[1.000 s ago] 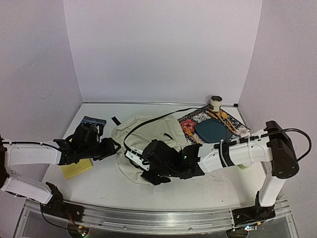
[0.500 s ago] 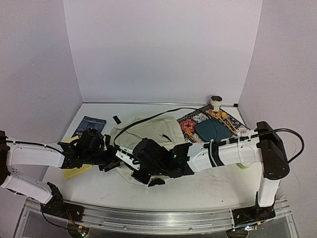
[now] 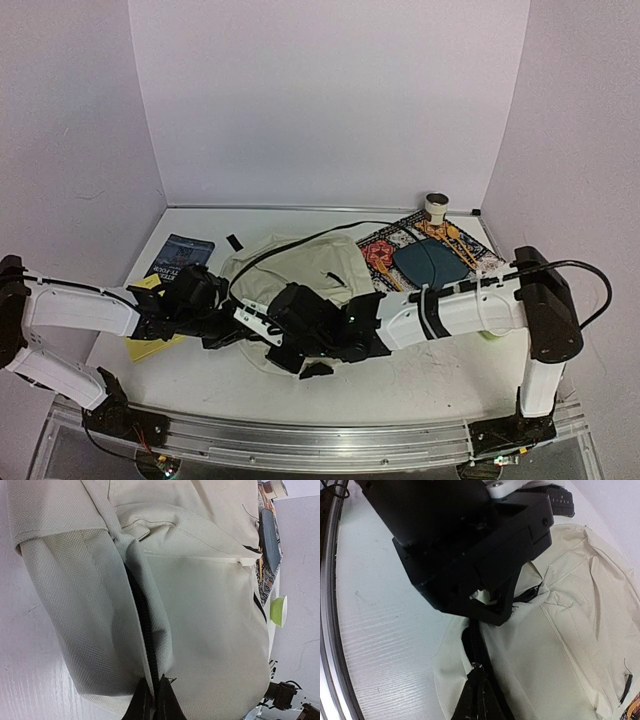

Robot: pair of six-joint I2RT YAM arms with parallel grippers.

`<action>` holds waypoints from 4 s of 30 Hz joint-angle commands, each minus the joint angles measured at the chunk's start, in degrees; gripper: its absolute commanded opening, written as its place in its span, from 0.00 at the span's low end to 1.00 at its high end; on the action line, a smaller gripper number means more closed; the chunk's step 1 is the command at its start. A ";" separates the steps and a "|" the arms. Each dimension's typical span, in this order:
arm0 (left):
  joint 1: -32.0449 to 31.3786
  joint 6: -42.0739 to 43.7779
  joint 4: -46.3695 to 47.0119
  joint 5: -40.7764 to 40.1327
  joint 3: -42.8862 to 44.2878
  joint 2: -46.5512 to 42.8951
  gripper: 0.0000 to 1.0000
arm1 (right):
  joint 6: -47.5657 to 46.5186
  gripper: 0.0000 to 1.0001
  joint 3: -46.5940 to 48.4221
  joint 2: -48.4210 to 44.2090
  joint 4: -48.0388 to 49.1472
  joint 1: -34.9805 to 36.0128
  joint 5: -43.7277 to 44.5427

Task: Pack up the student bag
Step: Hold the student bag at the center of the board, then unzip the largest pocket of the student bag, then hold the student bag at the center of the board, then unzip the largest pocket of the student bag.

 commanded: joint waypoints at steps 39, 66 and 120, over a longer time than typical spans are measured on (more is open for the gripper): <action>12.13 14.09 -14.12 -12.83 9.02 -6.92 0.57 | 2.00 0.00 -3.53 -3.55 2.72 0.36 -0.59; -5.36 -2.58 -4.36 -9.07 1.44 -7.81 0.29 | 1.22 0.00 -1.08 -0.37 3.92 0.36 -0.37; -5.37 5.01 -4.42 -3.75 2.68 -8.41 0.00 | 13.92 0.00 -23.24 -9.61 0.52 -19.03 9.71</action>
